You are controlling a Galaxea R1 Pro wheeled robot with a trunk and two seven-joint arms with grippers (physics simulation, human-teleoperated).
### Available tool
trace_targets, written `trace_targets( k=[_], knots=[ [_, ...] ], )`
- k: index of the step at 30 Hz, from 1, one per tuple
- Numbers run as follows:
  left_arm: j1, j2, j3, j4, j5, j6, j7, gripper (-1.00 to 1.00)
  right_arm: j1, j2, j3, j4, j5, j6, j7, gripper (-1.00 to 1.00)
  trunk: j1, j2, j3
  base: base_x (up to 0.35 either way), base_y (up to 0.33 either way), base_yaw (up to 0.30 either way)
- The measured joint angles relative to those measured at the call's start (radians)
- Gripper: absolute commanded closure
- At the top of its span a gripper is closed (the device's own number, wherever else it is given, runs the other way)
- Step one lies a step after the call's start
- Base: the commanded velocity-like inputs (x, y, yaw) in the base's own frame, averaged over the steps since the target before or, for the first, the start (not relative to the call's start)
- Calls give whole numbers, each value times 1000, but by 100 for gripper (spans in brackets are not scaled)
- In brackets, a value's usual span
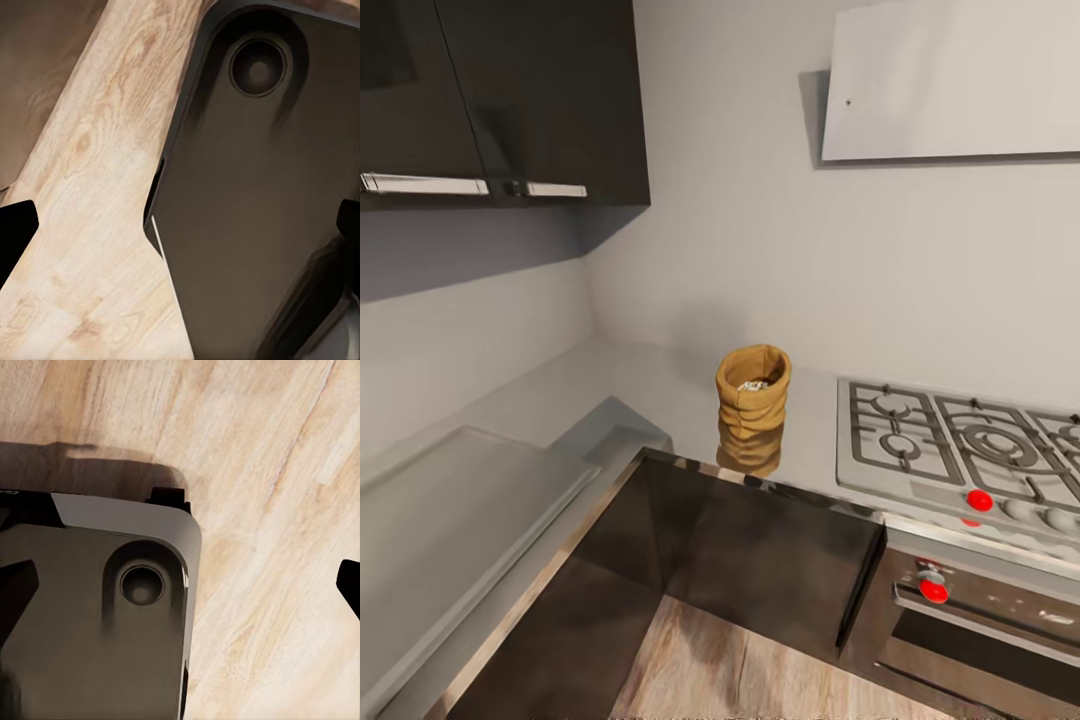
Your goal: In the kitchen, take the popcorn bag from the countertop, put it into the microwave, and heat it until the popcorn is cooked so the cooked popcorn ends up inside the bag.
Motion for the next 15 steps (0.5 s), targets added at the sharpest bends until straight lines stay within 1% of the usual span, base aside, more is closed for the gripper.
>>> trace_targets(
  k=[15],
  knots=[
    [0,1,1,-1,-1,2,-1,-100,0,-1,0,0,0,0,2,-100,0,0,-24,0,0,0]
  ],
)
